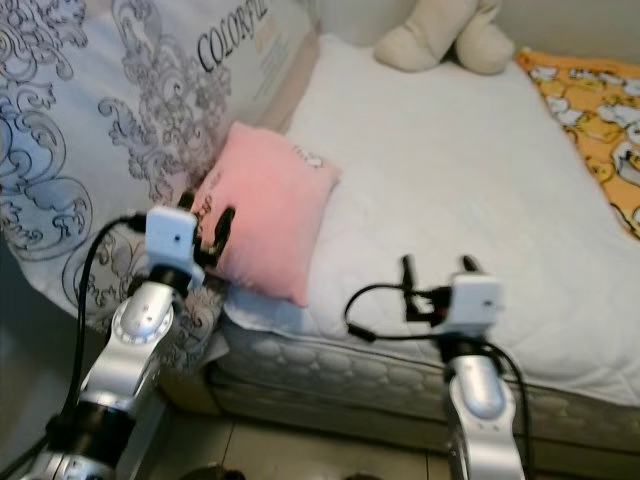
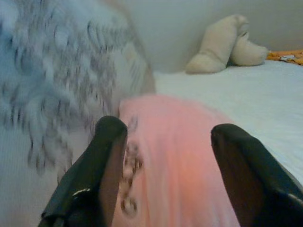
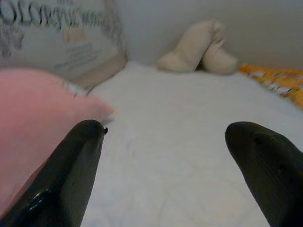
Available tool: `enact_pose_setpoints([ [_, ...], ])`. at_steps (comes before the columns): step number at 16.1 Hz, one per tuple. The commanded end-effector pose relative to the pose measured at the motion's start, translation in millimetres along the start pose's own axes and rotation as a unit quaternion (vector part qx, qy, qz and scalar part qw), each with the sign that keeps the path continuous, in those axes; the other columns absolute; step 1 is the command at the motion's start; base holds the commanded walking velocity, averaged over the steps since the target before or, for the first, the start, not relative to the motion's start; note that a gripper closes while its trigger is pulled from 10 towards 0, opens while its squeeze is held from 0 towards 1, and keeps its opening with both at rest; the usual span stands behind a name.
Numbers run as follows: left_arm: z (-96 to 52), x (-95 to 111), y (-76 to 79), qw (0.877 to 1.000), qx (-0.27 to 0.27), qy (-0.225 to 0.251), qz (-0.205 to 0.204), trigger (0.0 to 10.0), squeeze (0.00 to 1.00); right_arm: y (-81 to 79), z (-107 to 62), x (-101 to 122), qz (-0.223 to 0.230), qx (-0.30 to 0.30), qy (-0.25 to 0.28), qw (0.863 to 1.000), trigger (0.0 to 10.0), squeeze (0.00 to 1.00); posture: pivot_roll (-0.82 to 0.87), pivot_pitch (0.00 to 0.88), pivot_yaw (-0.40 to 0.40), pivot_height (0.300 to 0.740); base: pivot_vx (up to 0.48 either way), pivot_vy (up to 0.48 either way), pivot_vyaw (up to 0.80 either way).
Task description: Clean up the room
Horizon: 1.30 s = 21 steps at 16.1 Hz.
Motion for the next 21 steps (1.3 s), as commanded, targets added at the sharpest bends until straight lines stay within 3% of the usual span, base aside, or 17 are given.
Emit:
enact_pose_setpoints([
  [1,-6.7,-12.6,-11.3,0.998,0.036,-0.040,-0.038,10.0,1.00,0.8,-3.9,-0.4,0.010,-0.008,0.005,1.000,10.0,1.00,-0.11,0.000,0.028,0.740,0.000,0.000,0.00],
  [2,-10.5,-17.1,-14.6,0.996,0.046,-0.056,-0.049,10.0,1.00,0.4,-5.1,-1.7,0.013,-0.011,0.003,1.000,10.0,1.00,-0.11,0.000,0.026,0.740,0.000,0.000,0.00],
  [4,-25.3,-28.0,-19.9,0.997,0.029,-0.073,0.005,10.0,1.00,2.0,-10.8,-16.0,0.026,-0.032,-0.015,0.999,10.0,1.00,-0.10,0.000,0.007,0.740,0.000,0.000,0.00],
  [6,-32.5,-34.1,-26.7,0.996,0.027,-0.084,0.003,10.0,1.00,10.4,-14.3,-26.0,0.050,-0.069,-0.031,0.996,10.0,1.00,-0.09,0.000,-0.003,0.740,0.000,0.000,0.00],
  [8,-24.9,-27.0,-24.0,0.998,0.026,-0.063,0.002,10.0,1.00,14.1,-7.8,-27.5,0.063,-0.079,-0.028,0.994,10.0,1.00,-0.07,0.000,-0.016,0.740,0.000,0.000,0.00],
  [10,-13.5,-24.8,-23.7,0.998,0.033,-0.060,-0.001,10.0,1.00,0.5,4.1,-27.6,0.072,-0.037,-0.030,0.996,10.0,1.00,-0.06,0.000,-0.025,0.740,0.000,-0.240,0.00],
  [11,-10.0,-25.0,-20.9,0.998,0.018,-0.066,0.009,10.0,1.00,-7.7,9.9,-22.3,0.056,-0.015,-0.017,0.998,10.0,1.00,-0.06,0.000,-0.025,0.740,0.000,-0.472,0.00],
  [12,-8.9,-25.1,-20.2,0.997,0.014,-0.068,0.018,10.0,1.00,-11.3,12.6,-19.6,0.065,-0.004,-0.009,0.998,10.0,0.00,-0.06,0.000,-0.024,0.740,0.000,-0.446,0.00],
  [13,-7.6,-23.5,-23.0,0.997,0.020,-0.065,0.022,10.0,0.00,-13.9,19.0,-23.5,0.098,-0.007,-0.033,0.995,10.0,0.00,-0.06,0.000,-0.022,0.740,0.000,-0.428,0.00],
  [14,-7.1,-22.5,-24.5,0.997,0.026,-0.064,0.023,10.0,0.00,-14.0,24.6,-28.8,0.092,-0.007,-0.054,0.994,10.0,0.00,-0.05,0.000,-0.028,0.740,0.266,-0.398,0.00],
  [21,1.0,-16.9,-26.0,0.998,0.037,-0.045,0.014,10.0,0.00,-21.0,29.9,-20.3,0.046,0.015,-0.022,0.999,10.0,0.00,-0.05,0.000,-0.038,0.740,0.263,-0.399,0.00],
])
Point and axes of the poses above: a point about 5 cm out from each wrist's last joint towards the gripper, its own z axis pointing out of the wrist towards the gripper, its own x axis along the axis of the wrist's last joint, y = z × x, the point moved 2 cm from there along z, pointing out of the wrist towards the gripper, and after that the axes turned 15 degrees about -z, right-handed, at the moved point
